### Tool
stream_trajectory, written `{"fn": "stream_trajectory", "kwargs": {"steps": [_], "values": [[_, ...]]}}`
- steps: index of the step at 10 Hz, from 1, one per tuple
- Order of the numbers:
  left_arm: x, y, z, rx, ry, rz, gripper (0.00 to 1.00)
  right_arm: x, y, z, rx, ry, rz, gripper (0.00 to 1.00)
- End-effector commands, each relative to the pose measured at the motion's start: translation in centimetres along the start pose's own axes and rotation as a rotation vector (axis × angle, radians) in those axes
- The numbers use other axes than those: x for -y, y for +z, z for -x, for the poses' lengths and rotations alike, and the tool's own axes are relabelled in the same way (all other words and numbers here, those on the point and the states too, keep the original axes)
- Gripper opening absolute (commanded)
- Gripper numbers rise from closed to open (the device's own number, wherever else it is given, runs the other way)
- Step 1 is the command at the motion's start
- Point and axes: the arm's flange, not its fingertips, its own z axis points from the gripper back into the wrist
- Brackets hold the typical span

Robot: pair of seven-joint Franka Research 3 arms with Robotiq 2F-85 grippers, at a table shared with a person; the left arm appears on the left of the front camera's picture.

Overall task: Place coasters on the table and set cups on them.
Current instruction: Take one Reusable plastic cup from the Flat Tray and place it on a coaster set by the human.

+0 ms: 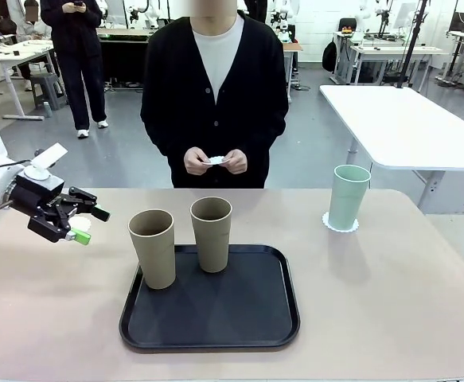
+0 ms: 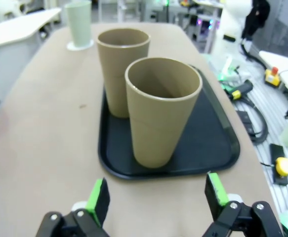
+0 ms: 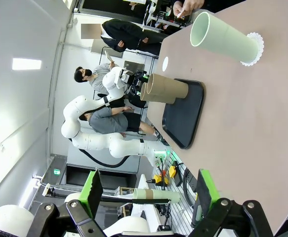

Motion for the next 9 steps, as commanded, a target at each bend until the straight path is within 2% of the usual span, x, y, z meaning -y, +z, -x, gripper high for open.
{"fn": "stream_trajectory", "kwargs": {"steps": [1, 4, 6, 9], "values": [[0.1, -0.2, -0.1, -0.004, -0.028, -0.004, 1.0, -0.2, 0.1, 0.1, 0.001, -0.001, 0.003, 1.0], [0.0, -0.2, -0.1, -0.001, -0.006, 0.005, 1.0, -0.2, 0.1, 0.1, 0.001, -0.001, 0.003, 1.0], [-0.4, -0.9, 0.1, 0.099, -0.031, -0.085, 1.0, -0.2, 0.1, 0.1, 0.001, -0.001, 0.003, 1.0], [-0.2, -2.0, 0.9, 0.124, -0.029, -0.152, 1.0, -0.2, 0.1, 0.1, 0.001, -0.001, 0.003, 1.0]]}}
